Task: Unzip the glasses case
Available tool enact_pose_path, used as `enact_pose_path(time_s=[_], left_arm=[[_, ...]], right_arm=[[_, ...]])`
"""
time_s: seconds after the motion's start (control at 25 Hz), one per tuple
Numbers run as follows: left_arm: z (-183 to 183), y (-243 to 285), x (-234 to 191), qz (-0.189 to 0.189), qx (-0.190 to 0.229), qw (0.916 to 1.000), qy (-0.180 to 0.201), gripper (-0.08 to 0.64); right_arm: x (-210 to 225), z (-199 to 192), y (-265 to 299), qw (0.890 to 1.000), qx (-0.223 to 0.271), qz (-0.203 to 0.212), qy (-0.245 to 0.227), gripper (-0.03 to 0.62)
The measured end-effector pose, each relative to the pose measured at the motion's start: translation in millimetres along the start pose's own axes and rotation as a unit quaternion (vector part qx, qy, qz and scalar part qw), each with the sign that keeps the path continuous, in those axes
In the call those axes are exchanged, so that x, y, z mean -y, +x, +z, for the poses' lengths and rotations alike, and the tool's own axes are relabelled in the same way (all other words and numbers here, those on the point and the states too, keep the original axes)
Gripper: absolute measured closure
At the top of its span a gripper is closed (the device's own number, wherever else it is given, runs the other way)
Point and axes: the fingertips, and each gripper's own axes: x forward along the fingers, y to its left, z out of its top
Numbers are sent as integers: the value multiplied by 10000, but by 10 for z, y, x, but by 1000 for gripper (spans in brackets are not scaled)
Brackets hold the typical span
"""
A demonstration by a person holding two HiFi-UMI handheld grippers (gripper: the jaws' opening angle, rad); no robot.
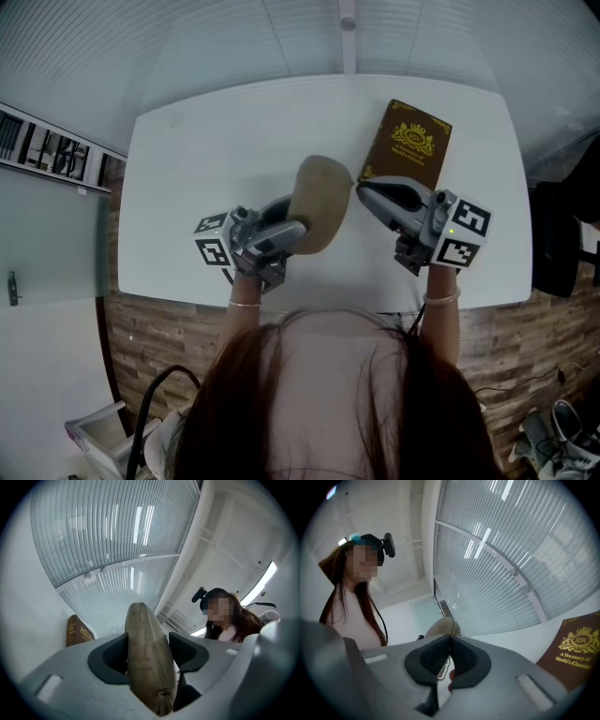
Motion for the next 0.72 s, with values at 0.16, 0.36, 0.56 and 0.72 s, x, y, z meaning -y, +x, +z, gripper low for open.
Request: enact_pose_path(time_s=[0.16,0.36,0.56,0.72], left_arm=[[32,-8,-25,-34,203,9997,-108,288],[56,6,-6,-88,406,9990,-190,288],[84,22,-19,-152,710,9968,-330,288],[114,21,-8,-144,813,9960,-343,288]], right_arm=[[1,-21,2,10000,3,-6,19,589],[-32,1,-2,10000,66,-7,53,590],[-55,3,-13,10000,68,28,49,589],[-71,7,-2,9999,86,33,79,589]])
